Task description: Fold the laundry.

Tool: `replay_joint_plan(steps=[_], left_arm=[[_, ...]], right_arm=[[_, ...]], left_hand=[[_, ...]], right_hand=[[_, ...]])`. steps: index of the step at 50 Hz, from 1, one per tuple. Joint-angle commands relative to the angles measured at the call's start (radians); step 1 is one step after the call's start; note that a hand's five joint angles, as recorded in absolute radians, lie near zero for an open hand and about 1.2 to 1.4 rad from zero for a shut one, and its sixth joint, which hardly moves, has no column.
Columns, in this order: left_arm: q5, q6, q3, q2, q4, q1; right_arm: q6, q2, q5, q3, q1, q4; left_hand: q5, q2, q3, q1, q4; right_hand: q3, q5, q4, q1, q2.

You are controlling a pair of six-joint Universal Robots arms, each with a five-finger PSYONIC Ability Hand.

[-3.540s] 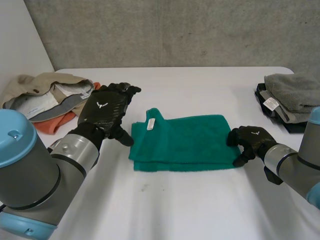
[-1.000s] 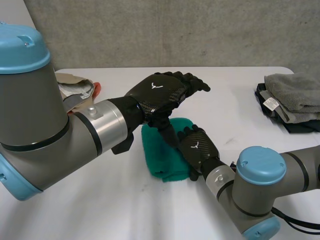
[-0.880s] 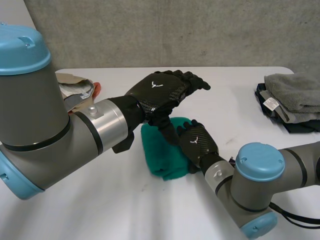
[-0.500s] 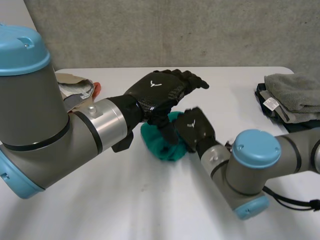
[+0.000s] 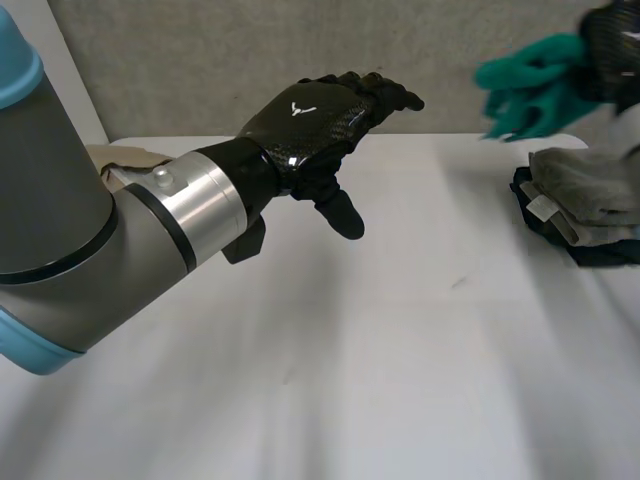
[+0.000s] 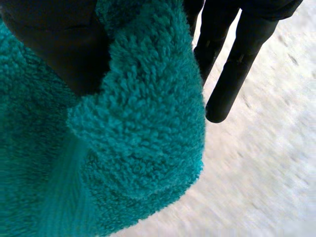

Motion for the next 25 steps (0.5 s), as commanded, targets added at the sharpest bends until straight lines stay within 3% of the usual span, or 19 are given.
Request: replay_joint_plan(steps=[1, 7, 11, 12, 13, 19, 25], left_arm=[[-0.001, 0.000, -0.010, -0.017, 0.002, -0.006], [-0.001, 0.000, -0.022, -0.048, 0.003, -0.010], [-0.001, 0.000, -0.021, -0.058, 0.003, -0.012], [-0.001, 0.000, -0.021, -0.058, 0.003, -0.012], [-0.001, 0.001, -0.022, -0.058, 0.003, -0.013], [-0.002, 0.000, -0.022, -0.051, 0.002, -0.027], [-0.002, -0.002, -0.033, -0.043, 0.000, -0.050]], right_arm=[[0.000, 0.191, -0.186, -0.068, -0.206, -0.009], [-0.014, 0.400, -0.360, -0.108, -0.324, 0.003], [-0.016, 0.416, -0.392, -0.102, -0.344, 0.019], [-0.014, 0.403, -0.379, -0.097, -0.346, 0.032], [-0.014, 0.394, -0.369, -0.096, -0.346, 0.048], [0.001, 0.178, -0.297, -0.085, -0.355, 0.313], [-0.013, 0.074, -0.265, -0.088, -0.401, 0.548]], left_hand=[[-0.012, -0.002, -0.009, -0.007, -0.001], [-0.012, -0.002, -0.009, -0.007, -0.001], [-0.012, -0.002, -0.009, -0.007, -0.001], [-0.009, 0.001, -0.006, -0.004, 0.001], [-0.009, 0.001, -0.006, -0.004, 0.001], [-0.009, 0.001, -0.006, -0.004, 0.001], [-0.012, -0.002, -0.009, -0.007, -0.001]], right_hand=[[0.231, 0.279, 0.198, 0.331, 0.243], [0.231, 0.279, 0.198, 0.331, 0.243], [0.153, 0.201, 0.120, 0.254, 0.166], [-0.496, -0.448, -0.529, -0.395, -0.483], [-0.955, -0.907, -0.988, -0.855, -0.943], [-0.991, -0.943, -1.024, -0.890, -0.979], [-0.991, -0.943, -1.024, -0.890, -0.979]])
